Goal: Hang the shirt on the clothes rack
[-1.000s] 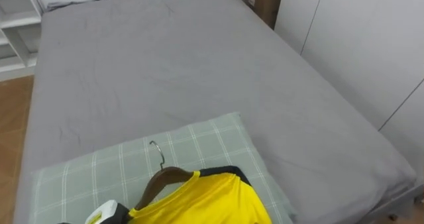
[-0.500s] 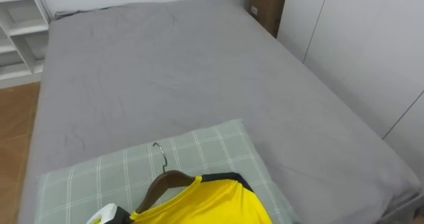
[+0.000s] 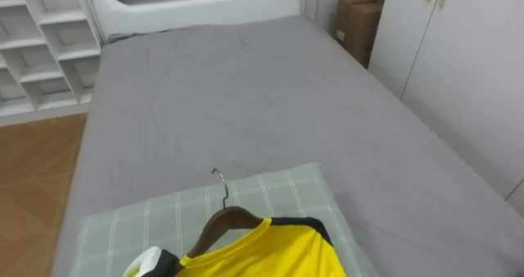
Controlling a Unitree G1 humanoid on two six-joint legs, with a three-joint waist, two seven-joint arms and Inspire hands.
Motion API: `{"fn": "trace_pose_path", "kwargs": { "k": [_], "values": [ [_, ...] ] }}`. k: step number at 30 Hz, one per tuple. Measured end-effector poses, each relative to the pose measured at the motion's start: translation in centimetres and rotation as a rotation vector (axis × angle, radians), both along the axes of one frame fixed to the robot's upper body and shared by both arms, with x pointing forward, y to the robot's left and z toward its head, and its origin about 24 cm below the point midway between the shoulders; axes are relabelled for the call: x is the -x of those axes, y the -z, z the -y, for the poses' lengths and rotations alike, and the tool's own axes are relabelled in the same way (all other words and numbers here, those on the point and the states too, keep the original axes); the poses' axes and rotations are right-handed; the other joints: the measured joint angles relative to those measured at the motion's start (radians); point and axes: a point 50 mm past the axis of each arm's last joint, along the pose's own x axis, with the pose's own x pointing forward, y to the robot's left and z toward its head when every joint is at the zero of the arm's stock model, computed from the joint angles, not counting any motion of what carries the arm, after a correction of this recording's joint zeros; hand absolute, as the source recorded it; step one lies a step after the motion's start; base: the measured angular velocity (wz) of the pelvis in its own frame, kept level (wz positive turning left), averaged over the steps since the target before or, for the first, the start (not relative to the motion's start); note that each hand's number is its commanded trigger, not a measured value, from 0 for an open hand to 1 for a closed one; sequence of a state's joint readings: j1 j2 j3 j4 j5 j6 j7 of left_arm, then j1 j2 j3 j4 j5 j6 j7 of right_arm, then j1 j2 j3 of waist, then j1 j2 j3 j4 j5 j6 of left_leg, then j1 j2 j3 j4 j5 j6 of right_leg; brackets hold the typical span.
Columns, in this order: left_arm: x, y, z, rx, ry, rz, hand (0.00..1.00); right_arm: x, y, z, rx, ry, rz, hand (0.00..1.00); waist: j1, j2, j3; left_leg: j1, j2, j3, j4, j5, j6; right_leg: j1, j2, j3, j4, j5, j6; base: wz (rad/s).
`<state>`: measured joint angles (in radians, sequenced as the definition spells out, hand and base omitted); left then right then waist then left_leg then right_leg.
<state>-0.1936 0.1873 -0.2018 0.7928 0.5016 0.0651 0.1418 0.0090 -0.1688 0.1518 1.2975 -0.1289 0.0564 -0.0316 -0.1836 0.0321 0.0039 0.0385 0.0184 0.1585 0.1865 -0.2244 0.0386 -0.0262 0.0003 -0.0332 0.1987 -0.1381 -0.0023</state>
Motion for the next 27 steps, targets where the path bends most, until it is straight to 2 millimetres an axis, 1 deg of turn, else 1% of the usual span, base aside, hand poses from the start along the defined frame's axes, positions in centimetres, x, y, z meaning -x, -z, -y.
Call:
{"fn": "trace_pose_path", "kwargs": {
  "k": [2, 5, 8, 9, 10, 13, 14, 18, 20, 23, 27],
  "values": [
    [0.1, -0.4, 0.2, 0.018, 0.004, 0.027, 1.00, 0.3, 0.0, 0.1, 0.003, 0.003, -0.014, 0.00, 0.000, 0.003, -0.0023, 0.015, -0.004, -0.006, -0.007, 0.002, -0.002, 0.018, 0.003, -0.001, -0.013, 0.002, -0.002, 0.02],
    [0.3, -1.0, 0.5, 0.052, 0.007, 0.062, 1.00, 0.6, 0.0, 0.3, 0.009, 0.001, -0.032, 0.00, -0.001, 0.005, -0.0029, 0.021, -0.005, -0.010, -0.008, 0.004, -0.003, 0.023, 0.002, -0.008, -0.013, 0.002, -0.003, 0.06],
    [0.6, -1.7, 0.7, 0.077, 0.022, 0.094, 1.00, 0.6, 0.1, 0.3, 0.002, -0.001, -0.037, 0.00, 0.001, 0.001, -0.0011, 0.027, -0.006, -0.018, -0.009, 0.006, -0.003, 0.031, -0.001, -0.021, -0.013, 0.000, -0.004, 0.09],
    [0.7, -1.8, 0.7, 0.079, 0.027, 0.100, 1.00, 0.6, 0.1, 0.2, -0.001, -0.002, -0.037, 0.00, 0.001, -0.002, 0.0009, 0.028, -0.007, -0.023, -0.009, 0.006, -0.003, 0.034, -0.003, -0.026, -0.013, -0.002, -0.004, 0.11],
    [0.7, -2.0, 0.7, 0.080, 0.032, 0.106, 1.00, 0.5, 0.1, 0.2, -0.007, 0.000, -0.037, 0.00, 0.005, -0.005, 0.0033, 0.028, -0.008, -0.025, -0.009, 0.007, -0.003, 0.035, -0.003, -0.027, -0.013, -0.003, -0.003, 0.09],
    [0.6, -2.6, 0.9, 0.088, 0.051, 0.127, 1.00, 0.4, 0.0, 0.4, -0.025, 0.030, -0.028, 0.00, 0.039, -0.012, 0.0069, 0.028, -0.008, -0.030, -0.009, 0.007, -0.003, 0.031, -0.003, -0.027, -0.016, -0.003, -0.003, 0.00],
    [0.7, -2.8, 1.0, 0.093, 0.055, 0.138, 1.00, 0.4, 0.0, 0.5, -0.028, 0.038, -0.023, 0.00, 0.051, -0.013, 0.0065, 0.028, -0.008, -0.031, -0.010, 0.006, -0.003, 0.031, -0.003, -0.027, -0.017, -0.003, -0.003, 0.04],
    [0.8, -3.9, 1.1, 0.103, 0.081, 0.176, 1.00, -0.3, -0.3, 0.8, -0.037, 0.040, 0.007, 0.00, 0.064, -0.014, 0.0058, 0.026, -0.011, -0.042, -0.012, 0.007, -0.003, 0.037, -0.006, -0.039, -0.026, -0.003, -0.003, 0.08],
    [0.9, -4.6, 1.0, 0.102, 0.094, 0.205, 1.00, -0.4, -0.3, 0.9, -0.046, 0.059, 0.018, 0.00, 0.065, -0.016, 0.0025, 0.027, -0.011, -0.053, -0.013, 0.007, -0.003, 0.045, -0.006, -0.051, -0.031, -0.003, -0.003, 0.17],
    [0.9, -4.9, 1.0, 0.101, 0.102, 0.218, 1.00, -0.4, -0.3, 0.9, -0.049, 0.064, 0.022, 0.00, 0.074, -0.016, 0.0011, 0.027, -0.010, -0.056, -0.011, 0.007, -0.003, 0.047, -0.006, -0.054, -0.031, -0.003, -0.003, 0.06],
    [1.1, -4.8, 1.0, 0.123, 0.101, 0.204, 1.00, -0.2, -0.3, 0.9, -0.049, 0.069, 0.019, 0.00, 0.076, -0.017, 0.0009, 0.036, -0.011, -0.066, -0.009, 0.007, -0.003, 0.062, -0.009, -0.062, -0.032, -0.004, -0.003, 0.06]
  ]
}}
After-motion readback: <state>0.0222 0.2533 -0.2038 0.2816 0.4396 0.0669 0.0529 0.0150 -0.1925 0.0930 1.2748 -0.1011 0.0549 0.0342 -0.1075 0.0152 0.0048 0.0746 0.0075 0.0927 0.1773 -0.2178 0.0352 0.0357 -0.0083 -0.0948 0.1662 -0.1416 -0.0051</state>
